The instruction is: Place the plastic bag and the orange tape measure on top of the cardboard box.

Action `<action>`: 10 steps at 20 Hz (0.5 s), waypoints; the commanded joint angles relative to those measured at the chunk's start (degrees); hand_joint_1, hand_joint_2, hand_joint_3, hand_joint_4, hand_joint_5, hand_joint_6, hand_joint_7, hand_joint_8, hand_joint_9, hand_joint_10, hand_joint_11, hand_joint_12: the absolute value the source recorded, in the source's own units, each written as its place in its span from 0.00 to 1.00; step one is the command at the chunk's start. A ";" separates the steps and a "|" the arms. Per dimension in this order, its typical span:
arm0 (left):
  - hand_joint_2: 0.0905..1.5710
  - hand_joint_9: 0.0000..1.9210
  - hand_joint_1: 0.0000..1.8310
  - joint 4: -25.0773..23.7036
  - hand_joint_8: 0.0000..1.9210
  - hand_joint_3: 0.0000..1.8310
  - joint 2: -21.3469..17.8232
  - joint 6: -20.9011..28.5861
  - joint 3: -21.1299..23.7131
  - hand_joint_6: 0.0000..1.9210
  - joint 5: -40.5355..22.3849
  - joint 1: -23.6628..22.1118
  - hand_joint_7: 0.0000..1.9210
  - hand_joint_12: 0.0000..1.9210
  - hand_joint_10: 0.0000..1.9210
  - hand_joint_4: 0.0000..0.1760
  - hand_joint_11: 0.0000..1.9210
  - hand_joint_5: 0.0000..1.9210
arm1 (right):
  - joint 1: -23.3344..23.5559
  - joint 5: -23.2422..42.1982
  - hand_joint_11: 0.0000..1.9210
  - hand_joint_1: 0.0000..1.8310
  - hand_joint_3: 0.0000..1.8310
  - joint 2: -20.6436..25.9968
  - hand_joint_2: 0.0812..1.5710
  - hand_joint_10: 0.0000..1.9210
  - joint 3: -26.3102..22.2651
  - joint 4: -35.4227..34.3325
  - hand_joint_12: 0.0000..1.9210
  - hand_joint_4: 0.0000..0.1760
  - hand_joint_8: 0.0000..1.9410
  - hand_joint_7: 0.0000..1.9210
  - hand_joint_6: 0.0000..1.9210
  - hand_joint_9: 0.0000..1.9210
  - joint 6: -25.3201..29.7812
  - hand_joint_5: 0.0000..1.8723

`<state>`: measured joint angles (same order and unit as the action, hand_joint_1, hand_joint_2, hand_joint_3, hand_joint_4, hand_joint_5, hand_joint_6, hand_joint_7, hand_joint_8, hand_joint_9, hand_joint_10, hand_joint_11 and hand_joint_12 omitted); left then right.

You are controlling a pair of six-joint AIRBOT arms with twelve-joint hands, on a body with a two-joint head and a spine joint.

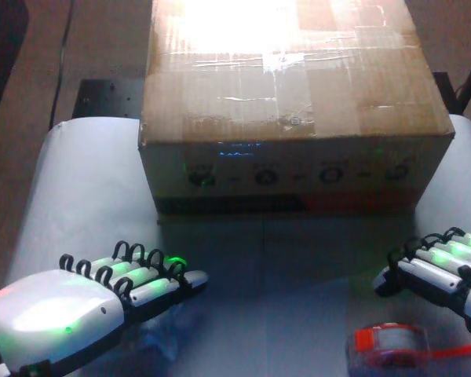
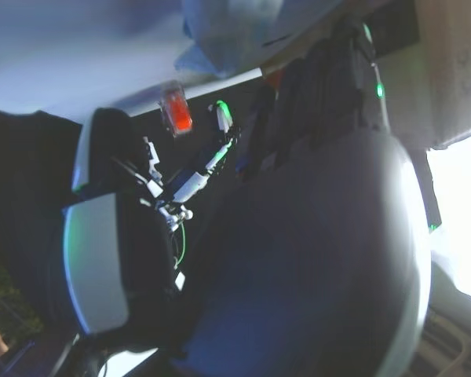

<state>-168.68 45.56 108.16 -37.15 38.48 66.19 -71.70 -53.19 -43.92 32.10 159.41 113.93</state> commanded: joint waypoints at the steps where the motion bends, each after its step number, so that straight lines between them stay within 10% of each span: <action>1: 0.69 0.00 0.37 -0.61 0.00 0.00 0.76 -0.42 -0.25 0.00 5.15 -0.30 0.00 0.18 0.00 0.36 0.00 0.01 | 0.45 -5.50 0.00 0.33 0.23 -0.79 0.39 0.59 0.37 1.18 0.80 0.00 0.45 0.02 0.41 0.00 0.05 0.02; 6: 0.68 0.00 0.38 2.16 0.00 0.00 2.87 -1.87 -1.28 0.00 4.07 0.99 0.00 0.26 0.00 0.28 0.00 0.03 | 0.46 -4.10 0.00 0.35 0.01 -4.04 0.50 0.44 2.23 -0.12 0.70 0.00 0.22 0.16 0.20 0.09 -1.93 0.14; 10: 0.70 0.00 0.36 3.49 0.00 0.00 3.63 -1.86 -1.51 0.00 3.68 2.46 0.00 0.21 0.00 0.39 0.00 0.06 | 0.47 -2.50 0.02 0.43 0.01 -6.36 0.52 0.54 3.56 -0.80 0.89 0.00 0.25 0.19 0.20 0.12 -2.94 0.23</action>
<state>-165.60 48.47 105.75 -38.63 42.19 68.58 -71.64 -54.94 -49.82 35.53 158.32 111.07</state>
